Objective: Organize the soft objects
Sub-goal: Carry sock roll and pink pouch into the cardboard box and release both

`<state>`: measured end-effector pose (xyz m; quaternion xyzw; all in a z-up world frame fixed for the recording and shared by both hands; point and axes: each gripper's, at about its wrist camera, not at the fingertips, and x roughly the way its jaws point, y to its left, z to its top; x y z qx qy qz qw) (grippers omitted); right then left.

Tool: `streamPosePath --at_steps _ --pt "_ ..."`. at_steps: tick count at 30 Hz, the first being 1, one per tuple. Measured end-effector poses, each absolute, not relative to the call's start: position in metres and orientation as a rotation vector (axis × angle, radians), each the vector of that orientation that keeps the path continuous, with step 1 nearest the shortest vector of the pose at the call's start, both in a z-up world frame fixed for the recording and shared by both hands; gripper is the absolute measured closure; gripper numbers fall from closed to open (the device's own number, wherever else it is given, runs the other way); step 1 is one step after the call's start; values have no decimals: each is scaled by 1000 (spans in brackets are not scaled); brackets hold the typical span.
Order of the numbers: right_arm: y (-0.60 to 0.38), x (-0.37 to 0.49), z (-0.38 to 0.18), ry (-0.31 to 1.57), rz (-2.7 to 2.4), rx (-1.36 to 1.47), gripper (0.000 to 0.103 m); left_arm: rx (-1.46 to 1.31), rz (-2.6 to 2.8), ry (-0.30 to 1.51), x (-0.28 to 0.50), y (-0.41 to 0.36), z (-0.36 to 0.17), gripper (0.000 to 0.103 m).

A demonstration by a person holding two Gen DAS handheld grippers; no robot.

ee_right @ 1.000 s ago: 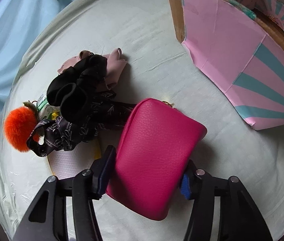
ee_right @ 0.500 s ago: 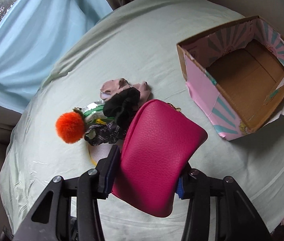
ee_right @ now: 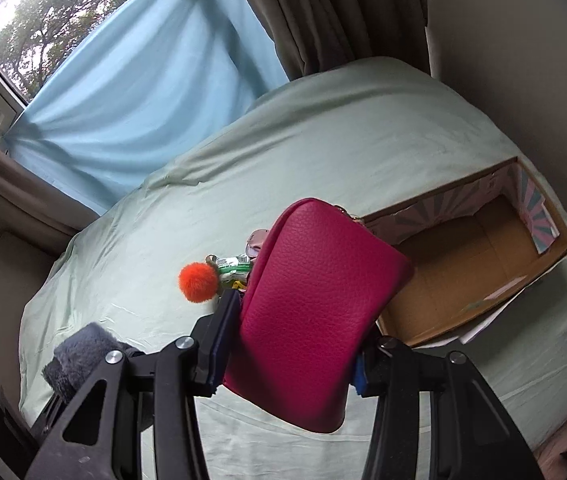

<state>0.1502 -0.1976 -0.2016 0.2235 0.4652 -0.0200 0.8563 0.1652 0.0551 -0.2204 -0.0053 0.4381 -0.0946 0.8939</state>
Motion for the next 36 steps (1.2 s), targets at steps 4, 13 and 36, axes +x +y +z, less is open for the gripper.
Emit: streamPosePath --at_steps 4,13,36 --pt "-235 156 -196 1010 27 390 60 -12 -205 911 167 5 -208 48" --pt "-327 160 -202 1074 84 298 60 -66 -239 994 186 -94 -218 48" --pt "-447 247 -372 1462 101 361 59 100 -310 1389 286 -242 -398 46"
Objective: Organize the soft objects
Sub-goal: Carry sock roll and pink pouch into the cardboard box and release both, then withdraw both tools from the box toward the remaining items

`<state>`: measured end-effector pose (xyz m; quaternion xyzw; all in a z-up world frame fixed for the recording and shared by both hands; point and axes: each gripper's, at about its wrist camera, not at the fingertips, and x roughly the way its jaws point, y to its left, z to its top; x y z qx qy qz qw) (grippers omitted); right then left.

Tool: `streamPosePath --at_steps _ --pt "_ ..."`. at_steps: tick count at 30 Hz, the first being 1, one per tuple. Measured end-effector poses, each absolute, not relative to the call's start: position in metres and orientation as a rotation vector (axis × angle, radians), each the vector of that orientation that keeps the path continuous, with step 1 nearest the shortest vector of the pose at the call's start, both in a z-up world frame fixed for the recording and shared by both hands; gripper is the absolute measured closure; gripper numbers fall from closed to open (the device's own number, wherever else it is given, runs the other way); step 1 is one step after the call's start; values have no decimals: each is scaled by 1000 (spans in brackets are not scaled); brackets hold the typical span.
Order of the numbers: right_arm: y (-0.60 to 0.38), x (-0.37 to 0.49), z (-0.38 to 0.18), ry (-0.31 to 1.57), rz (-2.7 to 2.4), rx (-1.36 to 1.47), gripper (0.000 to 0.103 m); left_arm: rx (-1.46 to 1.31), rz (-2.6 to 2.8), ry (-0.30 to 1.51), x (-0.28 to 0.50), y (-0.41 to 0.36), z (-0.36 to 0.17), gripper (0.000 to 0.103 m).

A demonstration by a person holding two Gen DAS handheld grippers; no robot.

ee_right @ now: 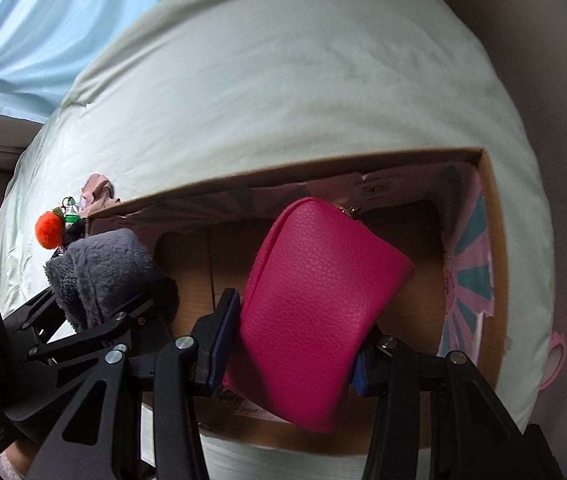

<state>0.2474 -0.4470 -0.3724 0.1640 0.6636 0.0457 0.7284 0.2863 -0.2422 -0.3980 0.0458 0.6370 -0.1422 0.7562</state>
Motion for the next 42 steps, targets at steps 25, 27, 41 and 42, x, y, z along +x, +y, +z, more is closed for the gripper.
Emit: streamPosePath --at_steps 25,27,41,42 --pt "-481 227 -361 1399 25 496 0 187 -291 1384 254 -236 -380 4" --pt "-479 222 -352 1386 26 485 0 191 -296 1372 251 -235 -372 4" --pt "-451 175 -254 1199 9 336 0 163 -284 1193 190 -194 -263 4" --pt "-446 170 -243 1184 17 316 0 148 -278 1179 184 -187 -253 4"
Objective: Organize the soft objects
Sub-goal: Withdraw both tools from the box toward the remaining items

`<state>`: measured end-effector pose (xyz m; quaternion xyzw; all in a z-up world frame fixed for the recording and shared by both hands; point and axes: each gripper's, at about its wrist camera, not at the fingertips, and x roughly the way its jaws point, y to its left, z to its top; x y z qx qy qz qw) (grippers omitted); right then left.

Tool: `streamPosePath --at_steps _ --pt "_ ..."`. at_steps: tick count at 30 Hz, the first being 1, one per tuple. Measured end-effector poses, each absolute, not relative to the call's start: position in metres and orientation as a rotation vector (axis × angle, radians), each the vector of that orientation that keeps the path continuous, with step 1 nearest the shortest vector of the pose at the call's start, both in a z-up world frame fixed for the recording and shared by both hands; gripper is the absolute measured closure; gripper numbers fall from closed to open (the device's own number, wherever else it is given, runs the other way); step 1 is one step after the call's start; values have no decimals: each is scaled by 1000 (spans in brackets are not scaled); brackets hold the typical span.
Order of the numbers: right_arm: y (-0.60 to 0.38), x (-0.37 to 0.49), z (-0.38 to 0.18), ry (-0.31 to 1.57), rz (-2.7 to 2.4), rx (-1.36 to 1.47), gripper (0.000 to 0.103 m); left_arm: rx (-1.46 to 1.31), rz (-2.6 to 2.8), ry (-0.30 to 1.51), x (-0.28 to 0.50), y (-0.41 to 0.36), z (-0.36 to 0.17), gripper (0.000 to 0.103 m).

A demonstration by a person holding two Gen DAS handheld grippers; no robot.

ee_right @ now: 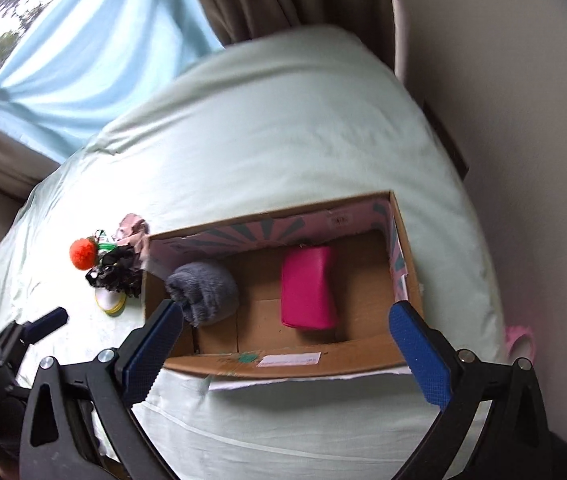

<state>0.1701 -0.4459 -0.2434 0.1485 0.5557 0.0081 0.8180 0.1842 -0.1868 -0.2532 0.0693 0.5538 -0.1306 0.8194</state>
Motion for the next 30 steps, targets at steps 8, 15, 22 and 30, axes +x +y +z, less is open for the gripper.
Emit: streamPosePath --at_steps 8,15,22,30 --pt "-394 134 -178 1070 91 178 0 44 -187 1058 132 -111 -186 4" --pt "-332 91 -123 921 142 87 0 -29 -103 952 84 -31 -143 4" --pt "-273 57 -94 835 163 86 0 -62 -43 864 49 47 -116 4" --pt "-218 31 -86 791 144 185 0 -74 -16 838 34 126 -111 4"
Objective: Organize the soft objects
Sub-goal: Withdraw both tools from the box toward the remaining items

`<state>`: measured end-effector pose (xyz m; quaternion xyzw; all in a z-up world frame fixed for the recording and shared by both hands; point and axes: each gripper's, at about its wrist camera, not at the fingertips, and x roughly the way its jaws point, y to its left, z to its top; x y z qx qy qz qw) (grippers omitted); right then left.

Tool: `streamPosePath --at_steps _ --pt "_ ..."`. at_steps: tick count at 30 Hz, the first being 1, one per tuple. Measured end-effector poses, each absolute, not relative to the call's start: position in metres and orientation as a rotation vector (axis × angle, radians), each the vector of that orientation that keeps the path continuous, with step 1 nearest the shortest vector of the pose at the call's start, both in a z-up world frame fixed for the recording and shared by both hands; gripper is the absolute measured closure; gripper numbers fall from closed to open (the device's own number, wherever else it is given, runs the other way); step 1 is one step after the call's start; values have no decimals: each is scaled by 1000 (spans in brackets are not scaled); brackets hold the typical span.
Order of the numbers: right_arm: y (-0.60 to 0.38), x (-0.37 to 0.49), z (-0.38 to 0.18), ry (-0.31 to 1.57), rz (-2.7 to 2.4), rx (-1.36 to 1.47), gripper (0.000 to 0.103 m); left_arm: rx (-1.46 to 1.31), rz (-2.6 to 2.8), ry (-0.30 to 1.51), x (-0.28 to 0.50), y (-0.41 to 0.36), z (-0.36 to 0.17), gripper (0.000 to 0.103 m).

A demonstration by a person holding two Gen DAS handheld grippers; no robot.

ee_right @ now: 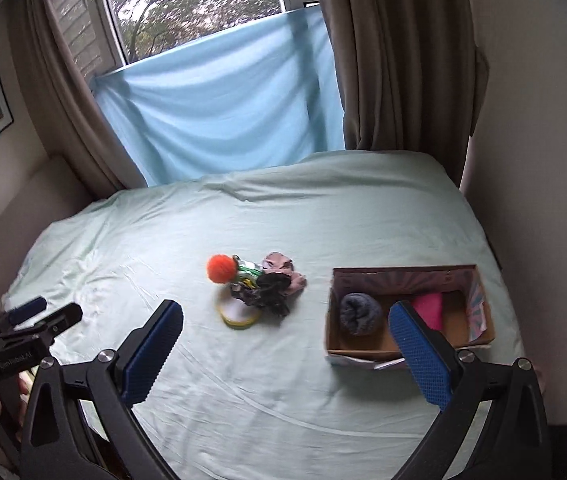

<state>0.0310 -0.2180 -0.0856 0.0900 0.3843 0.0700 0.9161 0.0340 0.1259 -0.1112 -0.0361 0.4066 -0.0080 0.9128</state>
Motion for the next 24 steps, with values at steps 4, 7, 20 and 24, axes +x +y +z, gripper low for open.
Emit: streamPosePath --at_steps 4,7,20,24 --pt "-191 28 -85 739 93 182 0 -87 -39 839 40 156 -115 4" --pt "-171 27 -84 694 64 150 0 -83 -53 836 50 174 -118 4" --pt "-112 70 -122 605 -2 162 0 -66 -154 834 126 211 -158 4" --pt "-97 91 -146 585 -10 111 0 -61 -187 840 161 208 -187 4"
